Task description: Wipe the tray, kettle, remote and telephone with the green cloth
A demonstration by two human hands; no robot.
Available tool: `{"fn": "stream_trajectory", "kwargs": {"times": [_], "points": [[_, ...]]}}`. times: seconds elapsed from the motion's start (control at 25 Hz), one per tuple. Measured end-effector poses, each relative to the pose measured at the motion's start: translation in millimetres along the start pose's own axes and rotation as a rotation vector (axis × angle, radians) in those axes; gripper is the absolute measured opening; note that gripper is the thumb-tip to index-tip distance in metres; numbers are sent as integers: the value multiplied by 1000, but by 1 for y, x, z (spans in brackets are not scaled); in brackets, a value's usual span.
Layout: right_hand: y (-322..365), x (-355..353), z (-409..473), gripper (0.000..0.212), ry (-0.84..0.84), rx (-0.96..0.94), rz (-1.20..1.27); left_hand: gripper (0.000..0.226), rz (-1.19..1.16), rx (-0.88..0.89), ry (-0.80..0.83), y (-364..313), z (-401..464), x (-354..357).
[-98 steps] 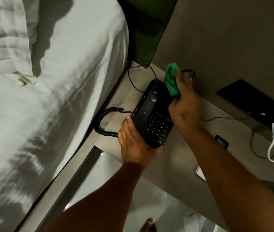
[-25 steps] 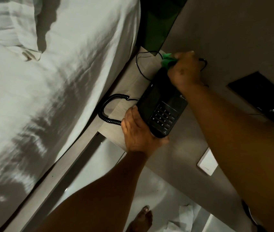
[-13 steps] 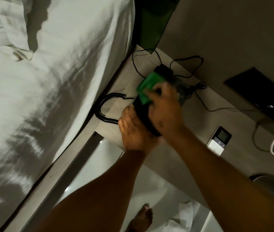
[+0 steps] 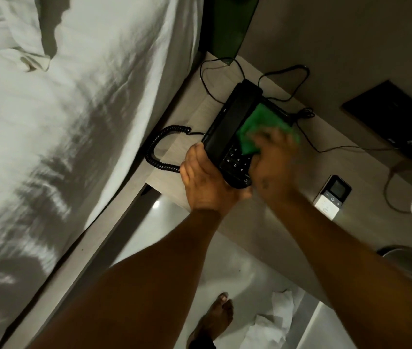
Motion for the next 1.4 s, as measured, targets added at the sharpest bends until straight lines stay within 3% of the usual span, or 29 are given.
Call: {"fn": "stream_trajectory", "kwargs": {"times": [0.12,0.24,0.36,0.44,0.52,0.6,0.72,0.8,0.88,1.0,1.12,1.2,1.28,1.4], "points": [[12,6,-41,53,90,-97,53,125,20,2,-11,0,0,0],[2,-5,-29,48,108,-86,141,136,30,-6,11,-3,-3,-3],[-23,-26,-13,39,95,170,418,151,44,-69,130,-9,1,-11],[-34,-40,-18,34,130,425,782,151,34,-87,229,-15,1,-26],[-25,-53,-30,33,253,546,1168,128,-76,-42,266,-27,-3,-55],[10,-66,-37,32,397,488,1393,80,-481,-100,244,-37,-4,-99],[90,-95,-32,29,582,284,1527,34,-1163,-421,15,-39,-1,-187],[157,-117,-24,31,716,129,1571,28,-1177,-379,-154,-31,-2,-258],[227,-138,-19,35,847,-72,1538,28,-1063,-278,-264,-21,-2,-327],[319,-158,-20,34,871,-248,1206,28,-857,-310,-393,14,5,-405],[385,-166,-19,33,583,-430,551,25,-673,-384,-421,49,16,-448],[415,-168,-22,24,402,-486,305,25,-538,-375,-427,63,21,-463],[426,-165,-26,11,347,-460,254,27,-310,-299,-383,65,27,-470],[414,-160,-38,22,287,-415,374,36,53,-193,-341,55,26,-473]]}}
Point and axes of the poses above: each hand's wrist, its own z-axis towards the middle knuckle, its own x-axis out of the palm, y = z × x, the point moved 3 cm from there along z, towards the middle knuckle, and after that the axes turned 15 degrees about -z, right-handed, at the moved point
